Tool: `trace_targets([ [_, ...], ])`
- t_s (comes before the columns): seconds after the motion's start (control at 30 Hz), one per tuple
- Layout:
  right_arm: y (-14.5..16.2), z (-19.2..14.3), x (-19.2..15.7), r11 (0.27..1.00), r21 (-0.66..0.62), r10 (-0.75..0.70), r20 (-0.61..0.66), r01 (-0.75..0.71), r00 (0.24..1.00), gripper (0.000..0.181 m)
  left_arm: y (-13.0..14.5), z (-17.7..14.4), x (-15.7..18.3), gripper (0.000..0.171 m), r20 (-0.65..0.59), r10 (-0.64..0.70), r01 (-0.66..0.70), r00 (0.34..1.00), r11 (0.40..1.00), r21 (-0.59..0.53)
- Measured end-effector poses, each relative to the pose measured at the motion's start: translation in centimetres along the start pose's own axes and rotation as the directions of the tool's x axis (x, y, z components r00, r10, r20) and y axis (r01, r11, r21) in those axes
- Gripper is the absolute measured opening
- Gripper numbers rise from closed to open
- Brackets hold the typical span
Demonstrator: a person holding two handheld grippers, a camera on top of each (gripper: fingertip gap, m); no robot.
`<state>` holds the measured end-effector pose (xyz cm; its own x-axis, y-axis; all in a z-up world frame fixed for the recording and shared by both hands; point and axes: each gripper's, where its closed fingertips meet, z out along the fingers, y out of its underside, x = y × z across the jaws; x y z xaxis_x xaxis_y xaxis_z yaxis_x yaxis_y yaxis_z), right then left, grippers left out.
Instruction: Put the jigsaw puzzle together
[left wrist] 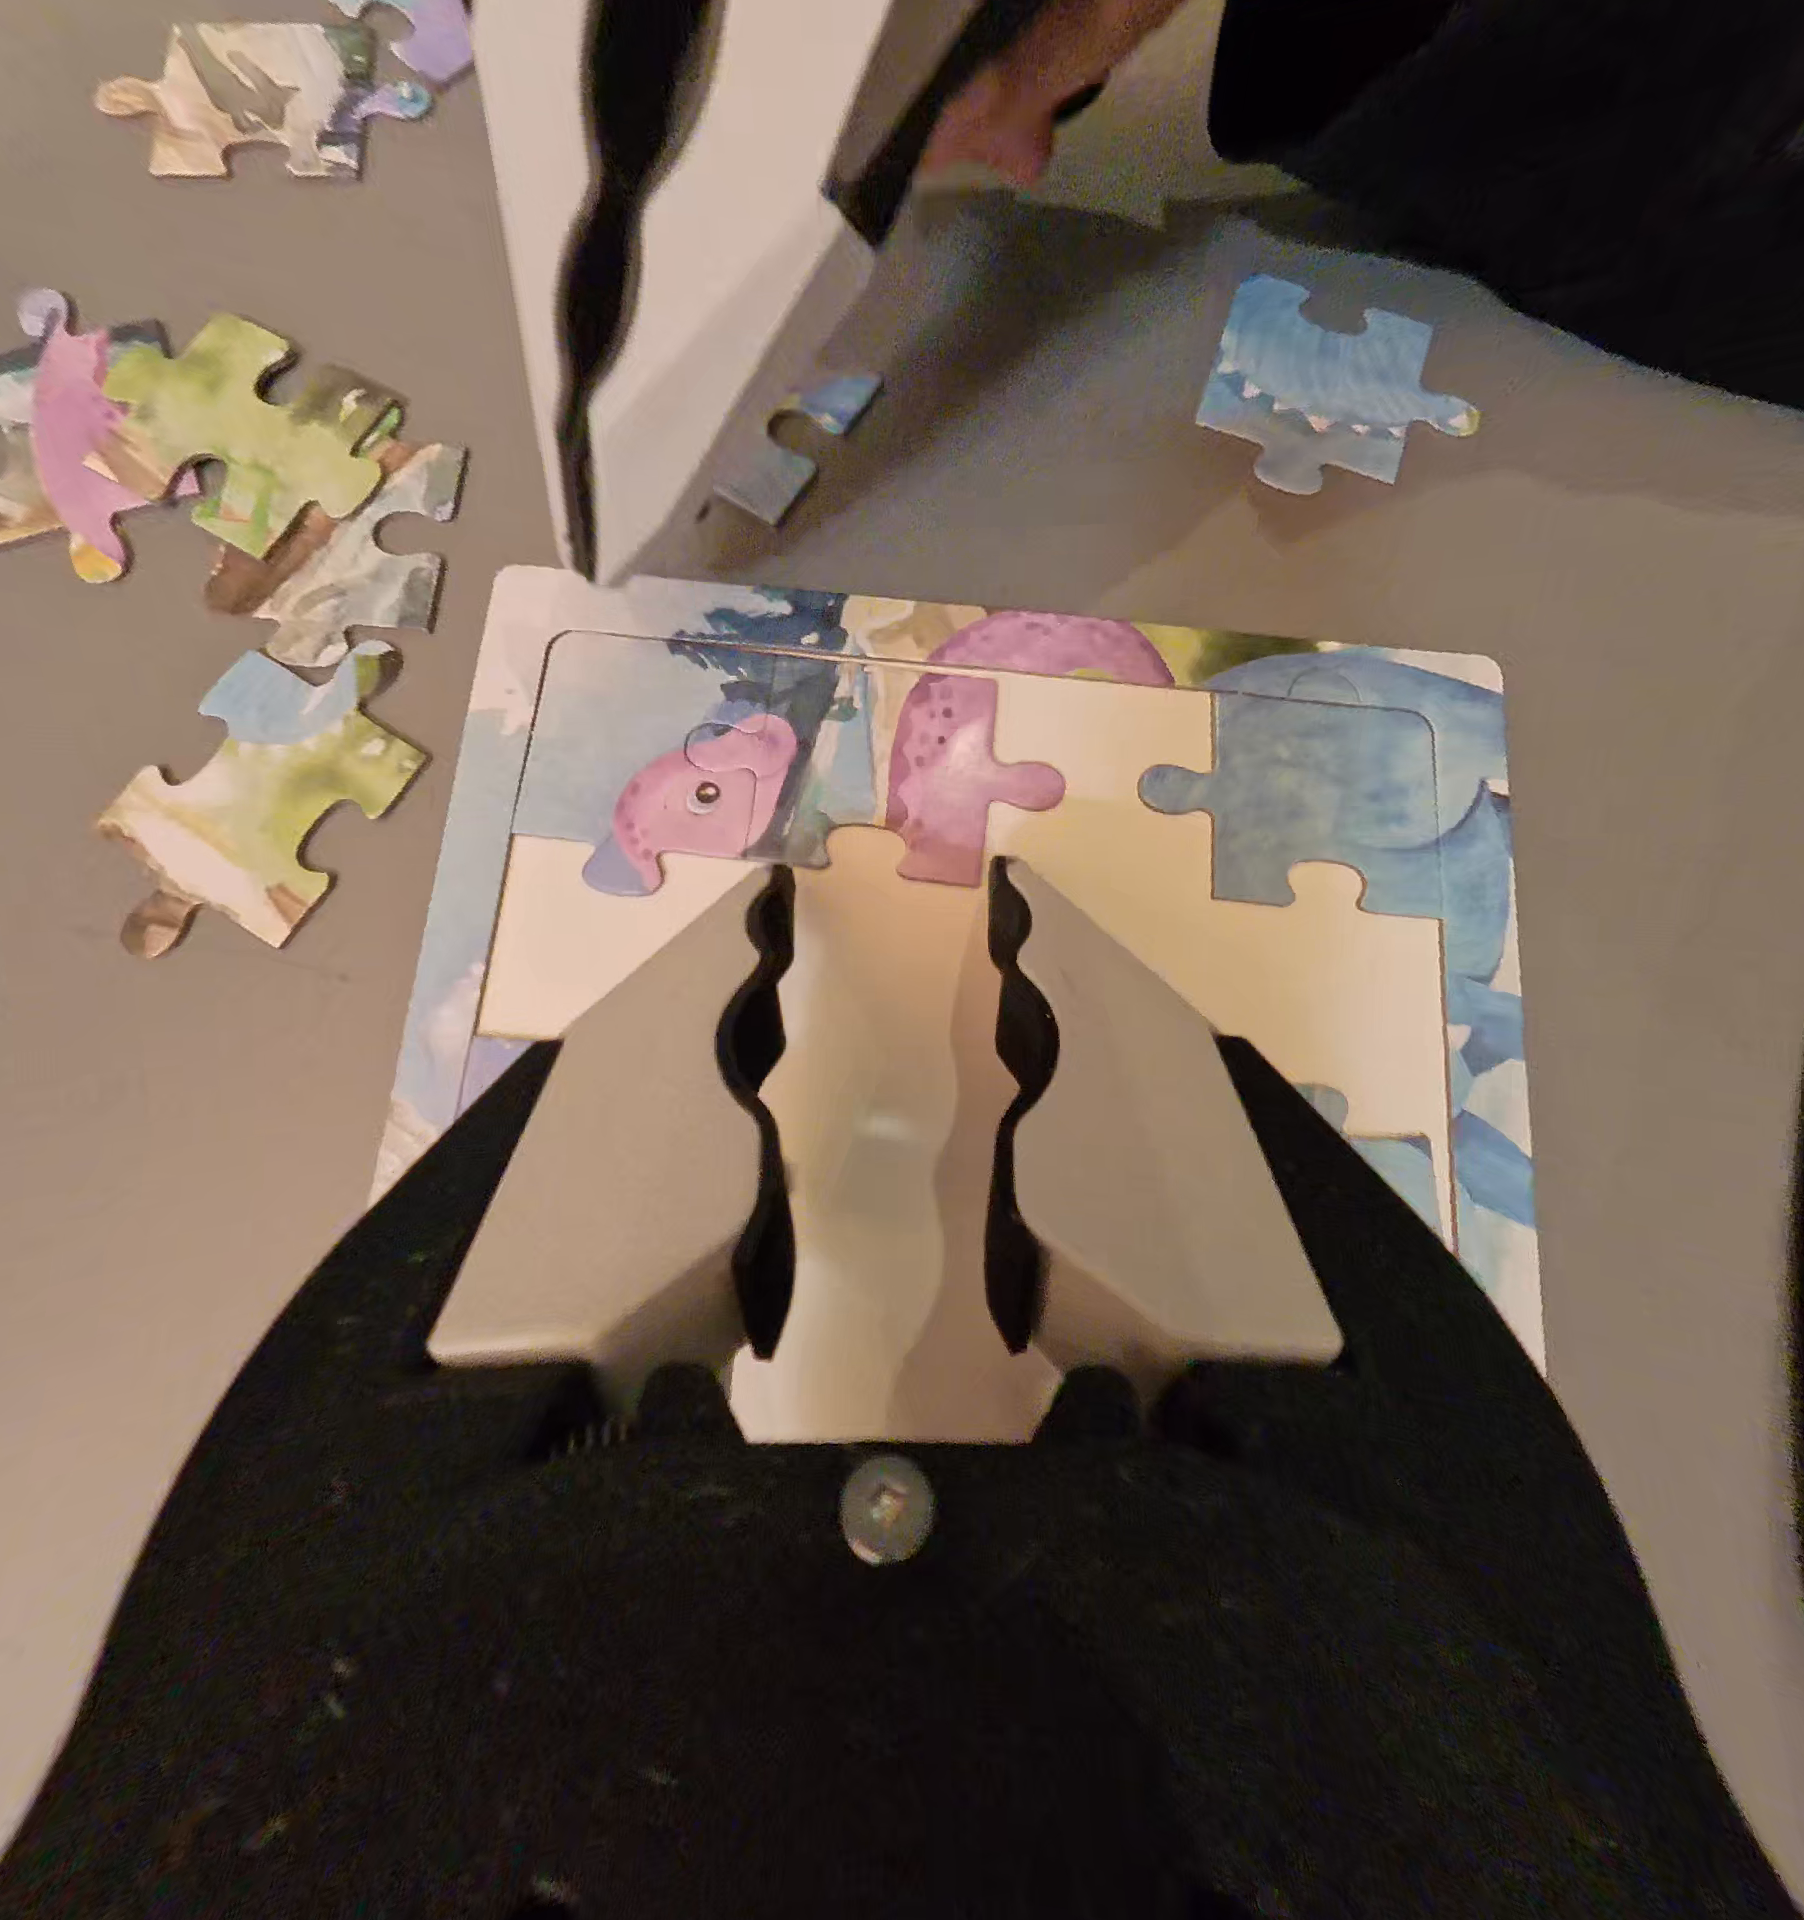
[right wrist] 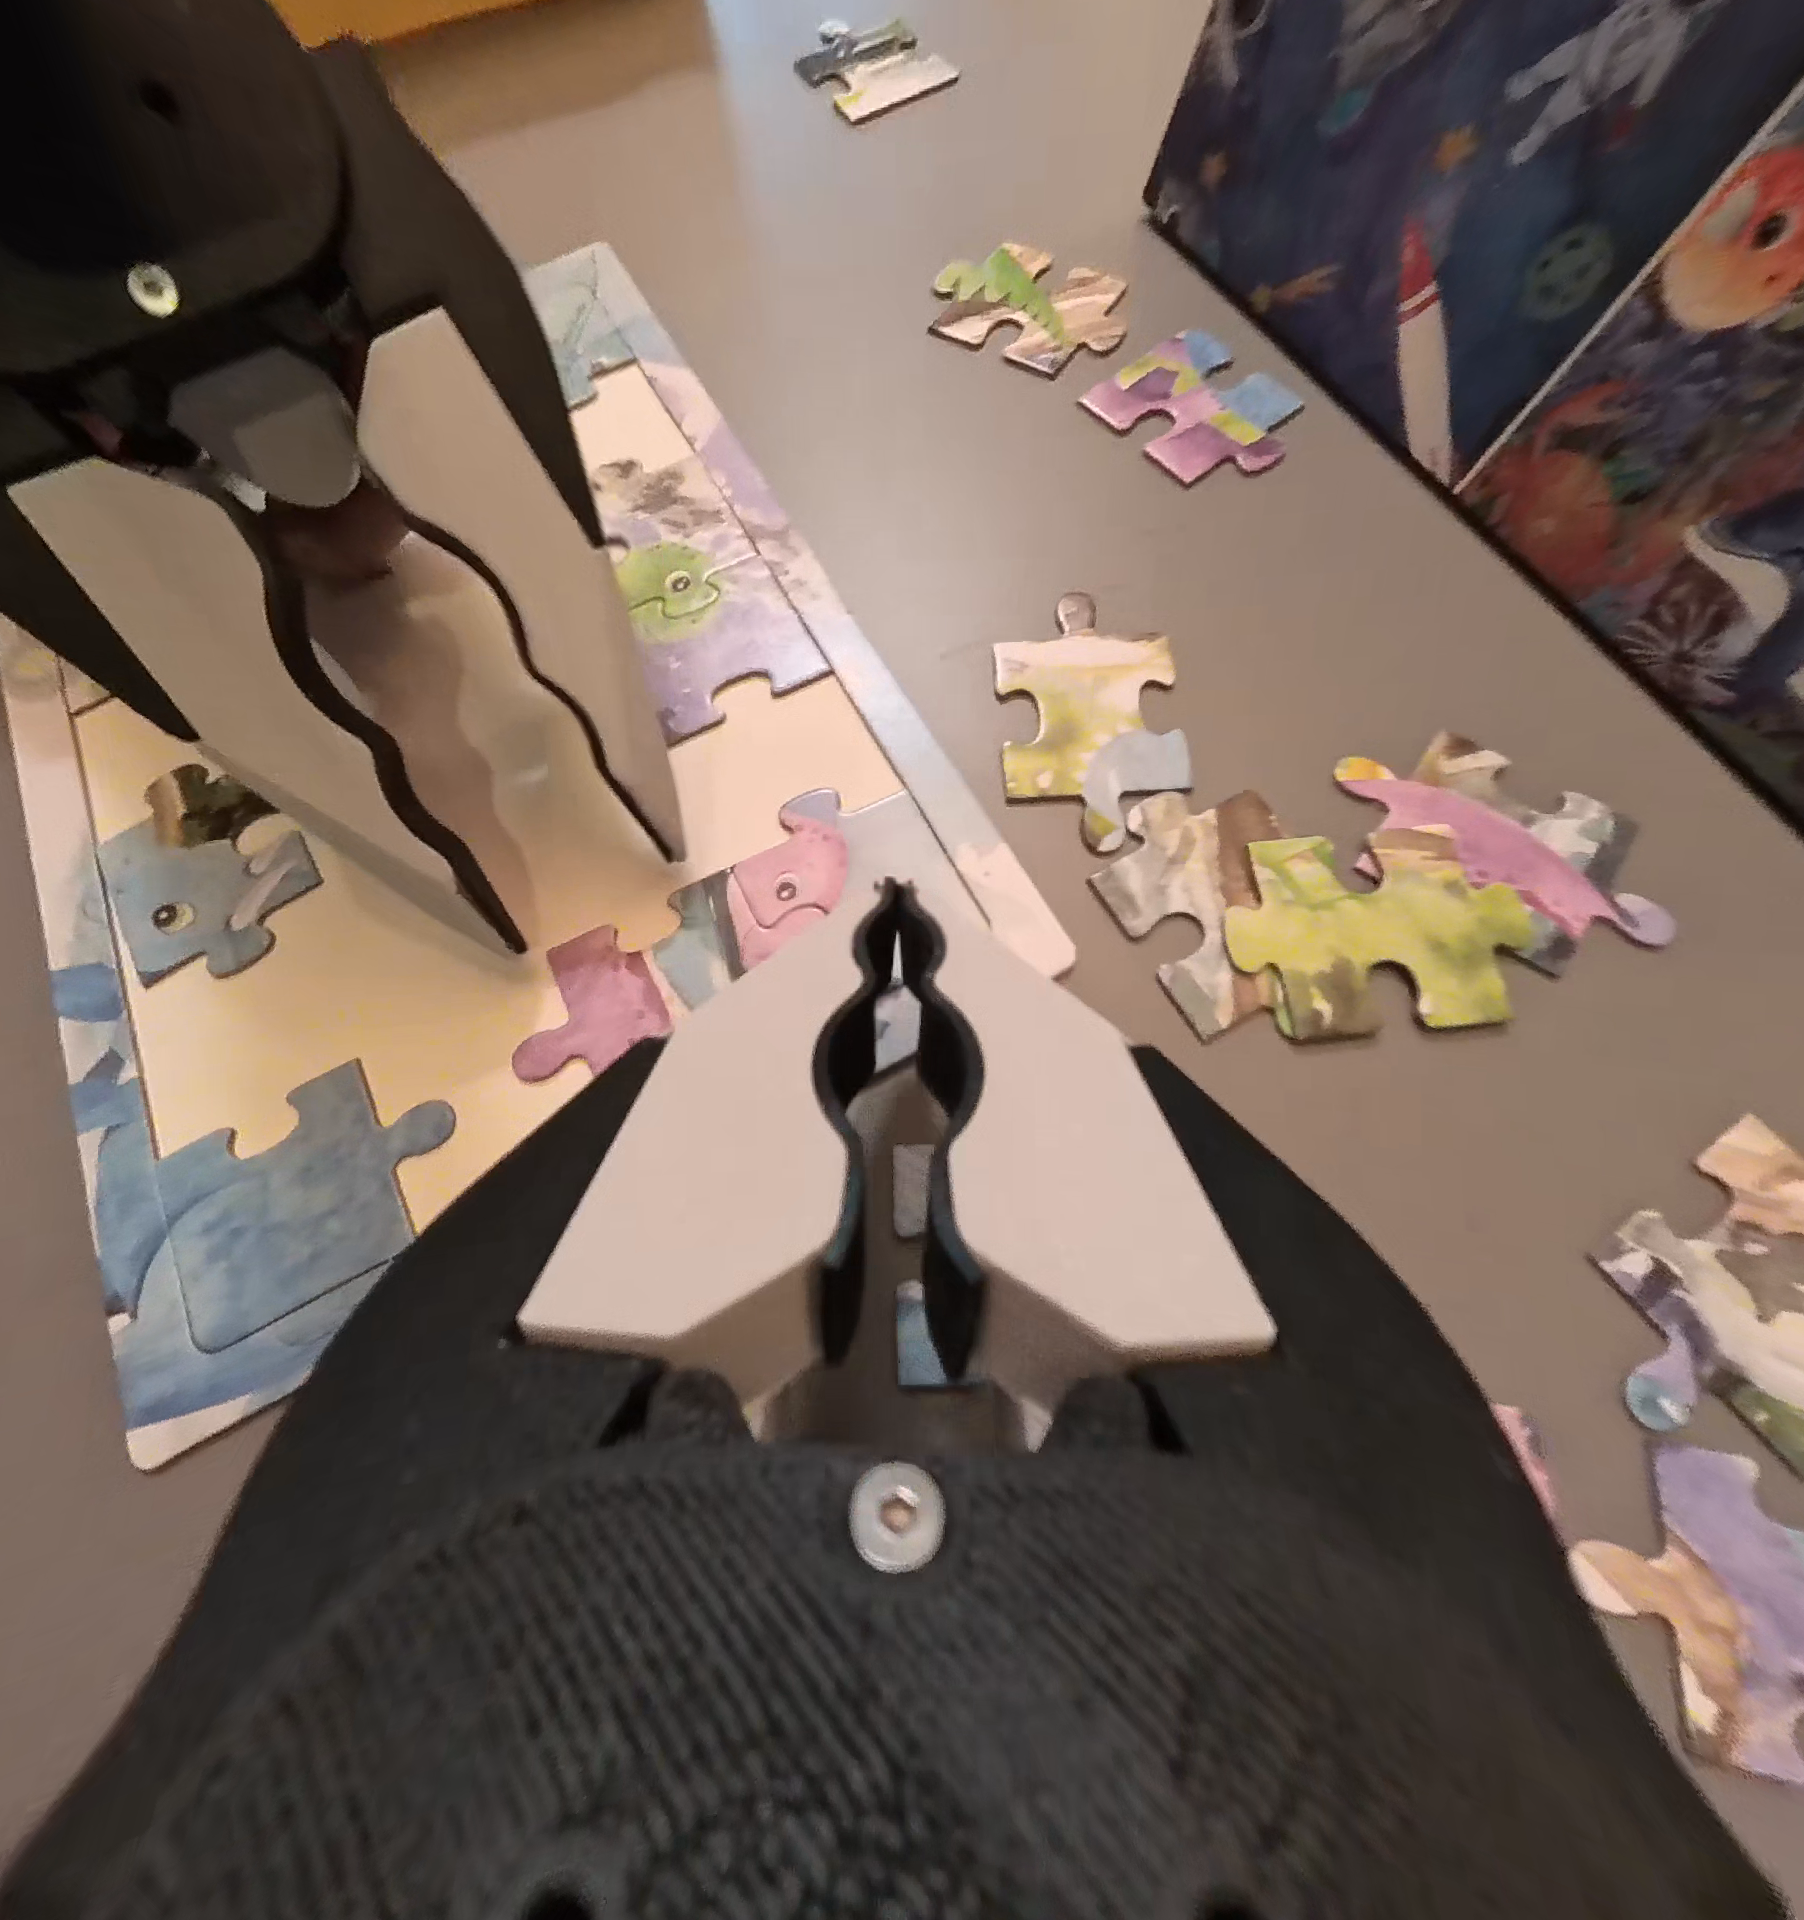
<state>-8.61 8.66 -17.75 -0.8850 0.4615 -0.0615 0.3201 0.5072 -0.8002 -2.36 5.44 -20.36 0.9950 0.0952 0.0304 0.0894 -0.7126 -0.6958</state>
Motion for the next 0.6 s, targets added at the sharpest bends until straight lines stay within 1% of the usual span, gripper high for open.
trace_targets([
  [0.17, -0.3, -0.5, 0.8, 0.999, 0.038, 0.030, -0.016, -0.030, 0.999, 0.000, 0.3, 0.4, 0.9, 0.032, -0.023, 0.021, -0.021, 1.000, 1.000, -0.023],
  [0.23, -0.4, -0.6, 1.0, 0.998, 0.050, 0.037, -0.019, -0.036, 0.999, 0.000, 0.4, 0.6, 1.0, 0.031, -0.014, 0.029, -0.029, 0.999, 0.999, -0.033],
  [0.6, -1.8, -2.0, 2.0, 0.988, 0.151, 0.048, -0.061, -0.038, 0.997, 0.000, -0.1, 0.9, 1.1, 0.028, -0.005, 0.026, -0.026, 1.000, 1.000, -0.015],
])
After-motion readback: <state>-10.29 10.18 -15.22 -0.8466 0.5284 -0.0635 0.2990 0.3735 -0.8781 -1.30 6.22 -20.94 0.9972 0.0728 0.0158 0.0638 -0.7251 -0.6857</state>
